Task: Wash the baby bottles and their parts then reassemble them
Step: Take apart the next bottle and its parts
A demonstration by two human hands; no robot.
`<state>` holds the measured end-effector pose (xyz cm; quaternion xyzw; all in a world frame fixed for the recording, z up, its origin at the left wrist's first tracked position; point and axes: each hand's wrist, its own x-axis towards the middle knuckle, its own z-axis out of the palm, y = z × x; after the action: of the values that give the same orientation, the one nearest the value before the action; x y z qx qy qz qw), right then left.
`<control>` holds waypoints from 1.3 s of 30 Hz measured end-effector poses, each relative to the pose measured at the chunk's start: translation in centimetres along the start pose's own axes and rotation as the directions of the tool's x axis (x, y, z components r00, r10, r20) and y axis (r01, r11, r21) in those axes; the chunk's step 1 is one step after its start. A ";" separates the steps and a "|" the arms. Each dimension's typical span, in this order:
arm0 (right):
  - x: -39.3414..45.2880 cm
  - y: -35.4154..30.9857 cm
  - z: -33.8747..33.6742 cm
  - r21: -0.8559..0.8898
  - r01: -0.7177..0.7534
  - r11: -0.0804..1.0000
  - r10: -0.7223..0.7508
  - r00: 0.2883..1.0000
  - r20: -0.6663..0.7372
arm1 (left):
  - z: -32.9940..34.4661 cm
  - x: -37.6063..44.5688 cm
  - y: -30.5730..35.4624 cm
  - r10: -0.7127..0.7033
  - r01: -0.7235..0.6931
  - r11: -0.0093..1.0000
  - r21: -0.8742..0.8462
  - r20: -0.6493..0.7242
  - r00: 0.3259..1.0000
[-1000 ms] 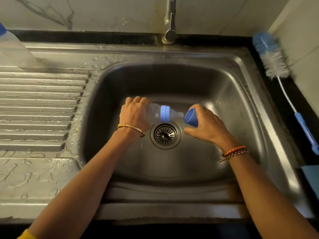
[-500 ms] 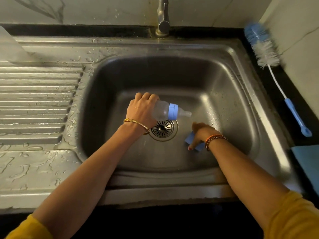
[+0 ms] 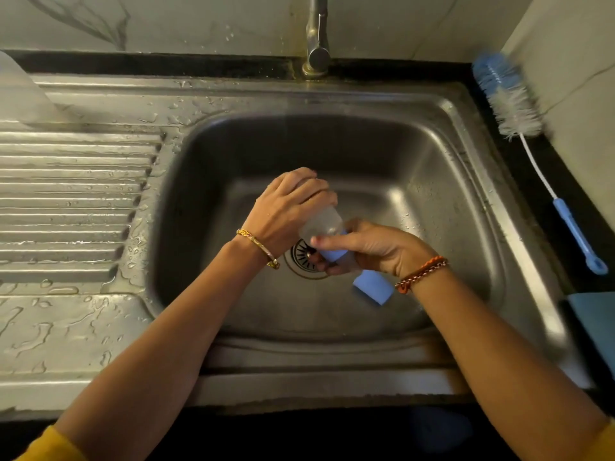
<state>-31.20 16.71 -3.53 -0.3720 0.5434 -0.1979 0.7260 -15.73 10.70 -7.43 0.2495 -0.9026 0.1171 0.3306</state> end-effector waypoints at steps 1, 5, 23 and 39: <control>0.2 0.0 0.1 -0.038 -0.035 0.999 0.035 0.999 0.012 | 0.1 -0.1 -0.1 0.024 -0.024 0.999 0.027 0.011 1.000; 0.8 0.1 -0.3 -0.222 -0.056 0.973 0.038 0.996 -0.082 | 0.4 -0.1 0.1 -0.019 0.016 0.994 0.106 0.027 0.999; 1.5 0.3 0.2 -0.985 -0.142 -0.096 -0.919 0.394 0.032 | -3.7 0.9 -0.4 -0.187 0.981 0.057 -0.184 0.964 0.192; 0.7 0.9 -0.2 -0.891 -0.109 0.441 -0.665 0.627 -0.406 | -4.5 2.0 0.8 -0.513 0.803 -0.411 -0.431 0.838 0.186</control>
<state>-31.24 16.70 -4.67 -0.6629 0.7226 -0.1592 0.1142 -14.97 12.34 -2.75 0.5247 -0.4282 -0.6840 0.2710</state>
